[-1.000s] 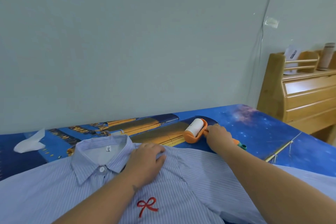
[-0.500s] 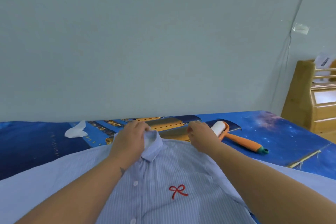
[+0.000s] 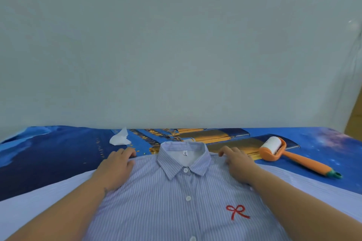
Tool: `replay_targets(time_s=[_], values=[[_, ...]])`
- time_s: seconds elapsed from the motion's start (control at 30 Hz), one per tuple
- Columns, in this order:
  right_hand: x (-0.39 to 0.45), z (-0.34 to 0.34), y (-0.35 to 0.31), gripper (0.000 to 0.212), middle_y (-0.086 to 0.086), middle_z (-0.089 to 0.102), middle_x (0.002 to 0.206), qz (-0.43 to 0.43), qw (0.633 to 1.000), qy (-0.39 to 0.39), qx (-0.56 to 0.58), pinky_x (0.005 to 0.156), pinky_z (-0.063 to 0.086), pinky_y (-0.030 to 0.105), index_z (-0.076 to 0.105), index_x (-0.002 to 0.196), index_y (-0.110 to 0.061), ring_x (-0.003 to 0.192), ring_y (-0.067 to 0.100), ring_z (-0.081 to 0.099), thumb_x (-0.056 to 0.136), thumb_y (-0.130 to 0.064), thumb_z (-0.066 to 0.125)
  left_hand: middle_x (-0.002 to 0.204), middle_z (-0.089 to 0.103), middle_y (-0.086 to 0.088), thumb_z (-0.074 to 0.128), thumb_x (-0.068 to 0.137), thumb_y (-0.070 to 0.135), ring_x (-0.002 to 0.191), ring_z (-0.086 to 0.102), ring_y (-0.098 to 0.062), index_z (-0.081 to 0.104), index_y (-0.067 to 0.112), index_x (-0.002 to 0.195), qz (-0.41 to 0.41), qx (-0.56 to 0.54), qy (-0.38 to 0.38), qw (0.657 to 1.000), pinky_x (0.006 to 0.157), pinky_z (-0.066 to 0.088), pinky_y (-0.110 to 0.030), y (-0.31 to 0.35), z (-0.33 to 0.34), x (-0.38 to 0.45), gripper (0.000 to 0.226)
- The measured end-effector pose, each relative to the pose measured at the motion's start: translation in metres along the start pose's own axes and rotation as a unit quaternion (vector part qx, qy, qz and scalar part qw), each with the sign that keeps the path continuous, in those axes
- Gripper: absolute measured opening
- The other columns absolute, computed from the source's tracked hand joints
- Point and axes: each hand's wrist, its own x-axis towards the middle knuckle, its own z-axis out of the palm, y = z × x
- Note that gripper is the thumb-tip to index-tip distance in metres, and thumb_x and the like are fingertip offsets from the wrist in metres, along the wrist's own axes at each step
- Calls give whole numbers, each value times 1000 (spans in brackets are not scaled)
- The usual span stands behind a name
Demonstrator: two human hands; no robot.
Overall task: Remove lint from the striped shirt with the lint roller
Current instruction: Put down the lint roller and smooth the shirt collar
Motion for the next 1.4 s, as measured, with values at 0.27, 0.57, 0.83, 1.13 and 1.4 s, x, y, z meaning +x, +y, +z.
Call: replay_targets(time_s=[0.27, 0.57, 0.83, 1.13, 1.4], values=[[1, 2, 6, 43, -7, 50, 114, -85, 995, 50, -12, 90, 36, 26, 59, 113, -37, 107, 15, 42, 88, -4, 47, 99, 52, 7, 41, 97, 18, 93, 53, -14, 57, 36, 106, 100, -43, 21, 994, 81, 44, -34, -11, 3, 5, 26], [15, -2, 13, 61, -21, 43, 142, -104, 980, 70, -158, 94, 26, 30, 42, 139, -47, 121, 14, 35, 87, -16, 44, 115, 56, 10, 43, 95, 14, 103, 47, -16, 58, 49, 121, 149, 114, 85, 979, 81, 33, -32, -15, 5, 26, 46], [46, 4, 18, 46, -20, 41, 145, -86, 979, 71, -170, 98, 25, 35, 39, 141, -43, 122, 15, 34, 97, -49, 29, 130, 47, 16, 34, 96, 19, 110, 38, -16, 44, 43, 136, 136, 164, 62, 975, 92, 26, -34, -19, 12, 57, 47], [65, 15, 25, 52, -18, 33, 151, -45, 993, -18, -106, 105, 18, 39, 33, 145, -42, 134, 16, 26, 96, -58, 26, 133, 41, 18, 27, 99, 39, 115, 32, -16, 37, 45, 139, 88, 102, -47, 990, 96, 26, -35, -23, 24, 75, 41], [52, 4, 21, 55, -6, 1, 162, -2, 992, -78, -99, 116, 4, 47, 14, 151, -36, 148, 17, 1, 99, -54, 15, 150, 34, 9, 37, 100, 34, 137, 27, -16, 44, 34, 139, 103, 70, 29, 992, 111, 23, -36, -12, 12, 57, 40]])
